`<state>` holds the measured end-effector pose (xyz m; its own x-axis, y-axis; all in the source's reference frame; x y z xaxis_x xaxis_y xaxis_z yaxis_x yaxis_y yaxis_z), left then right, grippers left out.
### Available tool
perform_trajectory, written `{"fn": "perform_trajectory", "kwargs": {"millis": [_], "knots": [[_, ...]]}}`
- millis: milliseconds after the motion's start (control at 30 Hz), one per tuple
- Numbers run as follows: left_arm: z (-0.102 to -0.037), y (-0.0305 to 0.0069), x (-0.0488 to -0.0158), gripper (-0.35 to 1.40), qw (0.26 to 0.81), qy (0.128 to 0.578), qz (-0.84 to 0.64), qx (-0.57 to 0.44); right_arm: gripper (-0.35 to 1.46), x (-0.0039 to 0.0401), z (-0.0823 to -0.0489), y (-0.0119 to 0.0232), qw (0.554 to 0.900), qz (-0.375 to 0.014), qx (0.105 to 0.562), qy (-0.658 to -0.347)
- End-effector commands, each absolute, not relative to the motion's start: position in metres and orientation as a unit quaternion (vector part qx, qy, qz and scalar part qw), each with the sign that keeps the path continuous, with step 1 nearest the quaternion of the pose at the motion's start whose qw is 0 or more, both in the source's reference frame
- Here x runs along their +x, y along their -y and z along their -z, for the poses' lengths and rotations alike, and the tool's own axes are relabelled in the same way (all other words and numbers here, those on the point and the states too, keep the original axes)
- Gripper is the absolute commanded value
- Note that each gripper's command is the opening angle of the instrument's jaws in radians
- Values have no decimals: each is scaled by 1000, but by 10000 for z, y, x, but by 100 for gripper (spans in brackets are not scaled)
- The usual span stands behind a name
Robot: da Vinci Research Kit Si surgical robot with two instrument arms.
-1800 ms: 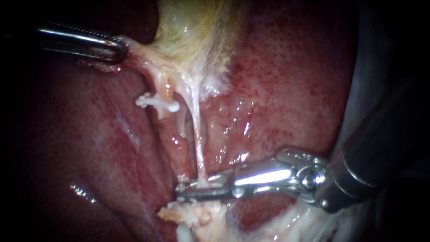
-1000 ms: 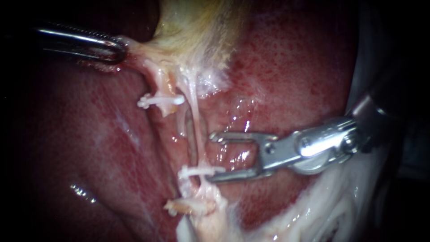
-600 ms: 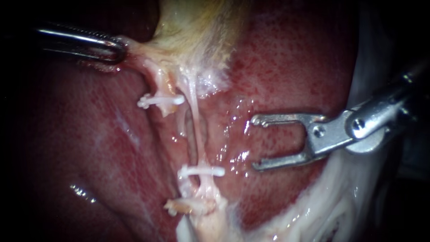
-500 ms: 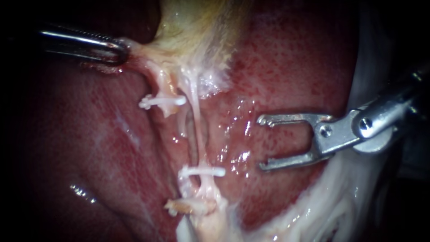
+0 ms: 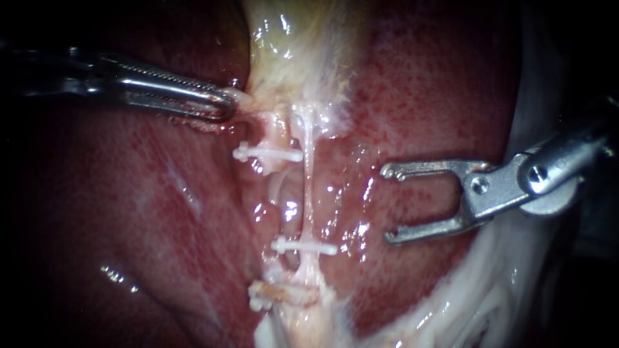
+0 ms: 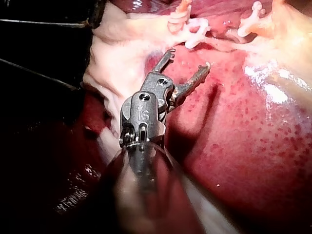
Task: Going back first clip right tube
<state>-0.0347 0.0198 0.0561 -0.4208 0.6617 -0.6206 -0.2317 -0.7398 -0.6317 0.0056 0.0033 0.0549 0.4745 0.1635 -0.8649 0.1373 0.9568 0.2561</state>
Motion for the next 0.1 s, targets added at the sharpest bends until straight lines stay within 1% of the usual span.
{"fn": "perform_trajectory", "kwargs": {"millis": [33, 100], "knots": [[-559, -198, -346, -35, 275, 233, -810, -463, 50, 56, -549, -33, 845, -8, 148, -513], [-557, -199, -344, -35, 275, 234, -810, -463, 50, 57, -548, -33, 845, -7, 149, -514]]}}
